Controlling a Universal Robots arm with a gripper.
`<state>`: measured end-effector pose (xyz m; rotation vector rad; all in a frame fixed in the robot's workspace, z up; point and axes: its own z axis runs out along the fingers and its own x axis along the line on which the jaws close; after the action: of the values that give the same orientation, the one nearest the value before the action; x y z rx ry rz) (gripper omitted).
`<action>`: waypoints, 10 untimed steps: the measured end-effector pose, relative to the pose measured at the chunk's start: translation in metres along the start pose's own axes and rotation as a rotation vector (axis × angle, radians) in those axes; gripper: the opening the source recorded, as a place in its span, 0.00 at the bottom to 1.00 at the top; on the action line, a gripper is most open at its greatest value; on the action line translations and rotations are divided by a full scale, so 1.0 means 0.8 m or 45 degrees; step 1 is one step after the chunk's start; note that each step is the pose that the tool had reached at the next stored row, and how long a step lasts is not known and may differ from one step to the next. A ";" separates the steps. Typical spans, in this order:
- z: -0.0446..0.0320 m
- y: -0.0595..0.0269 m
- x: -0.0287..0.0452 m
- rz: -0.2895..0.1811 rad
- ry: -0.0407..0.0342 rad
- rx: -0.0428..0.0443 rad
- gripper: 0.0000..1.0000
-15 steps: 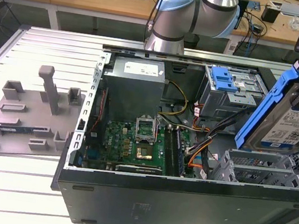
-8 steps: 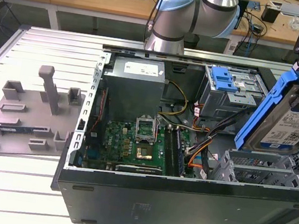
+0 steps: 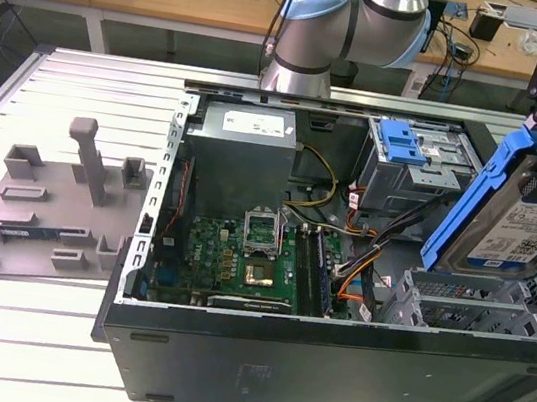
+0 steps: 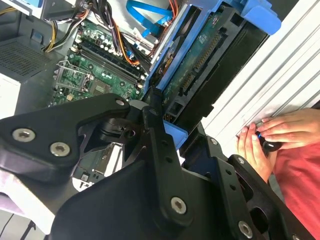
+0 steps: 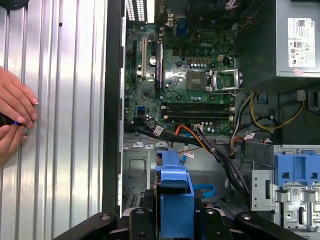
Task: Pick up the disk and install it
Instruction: 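Insert the disk into the insertion slot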
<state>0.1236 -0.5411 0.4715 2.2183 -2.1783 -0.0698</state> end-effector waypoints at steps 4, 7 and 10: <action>0.0017 0.000 0.0001 -0.001 -0.0003 0.000 0.37; 0.0035 0.000 0.0003 -0.003 -0.0002 0.000 0.37; 0.0048 0.000 0.0004 -0.003 -0.0002 0.000 0.37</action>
<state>0.1238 -0.5414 0.4676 2.2208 -2.1760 -0.0700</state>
